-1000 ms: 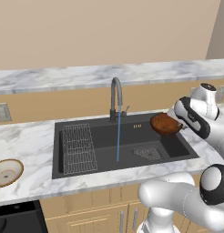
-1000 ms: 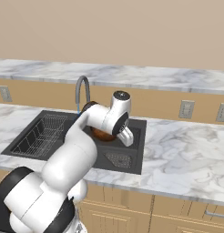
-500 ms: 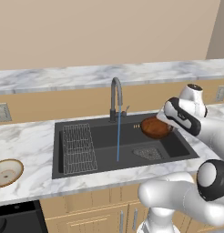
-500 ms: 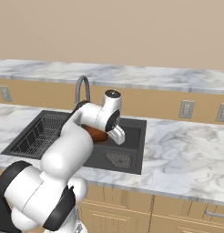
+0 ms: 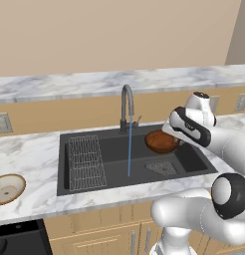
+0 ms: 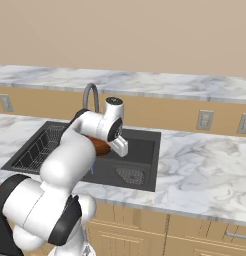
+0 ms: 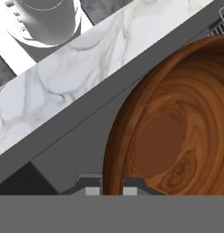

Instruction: Rinse each bowl for a few seconds and place them down in the sink or on the counter.

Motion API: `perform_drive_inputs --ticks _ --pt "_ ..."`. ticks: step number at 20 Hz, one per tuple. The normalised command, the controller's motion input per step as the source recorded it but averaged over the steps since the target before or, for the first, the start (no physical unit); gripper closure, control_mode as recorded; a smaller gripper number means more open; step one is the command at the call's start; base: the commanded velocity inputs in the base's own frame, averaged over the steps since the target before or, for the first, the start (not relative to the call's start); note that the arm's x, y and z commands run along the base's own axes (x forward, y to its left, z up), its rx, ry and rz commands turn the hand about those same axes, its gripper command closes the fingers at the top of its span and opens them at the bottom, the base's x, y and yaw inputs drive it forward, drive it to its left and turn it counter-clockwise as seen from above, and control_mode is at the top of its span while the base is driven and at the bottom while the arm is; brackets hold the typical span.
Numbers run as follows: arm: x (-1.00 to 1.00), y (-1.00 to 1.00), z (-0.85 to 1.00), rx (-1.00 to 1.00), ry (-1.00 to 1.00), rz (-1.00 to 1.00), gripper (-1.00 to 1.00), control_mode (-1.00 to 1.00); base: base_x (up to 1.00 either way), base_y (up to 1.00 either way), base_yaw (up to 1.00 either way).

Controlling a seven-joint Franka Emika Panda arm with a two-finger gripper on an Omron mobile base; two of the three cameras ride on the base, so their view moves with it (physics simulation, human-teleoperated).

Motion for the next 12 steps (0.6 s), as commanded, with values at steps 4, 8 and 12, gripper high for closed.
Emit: perform_drive_inputs --ticks 4,8,12 --pt "0.00 0.32 -0.05 0.00 0.00 0.02 1.00 -1.00 0.00 0.00 0.00" --pt "0.00 0.15 -0.08 0.03 0.00 0.02 1.00 -1.00 0.00 0.00 0.00" --pt "0.00 0.10 -0.10 0.06 0.00 0.02 1.00 -1.00 0.00 0.00 0.00"
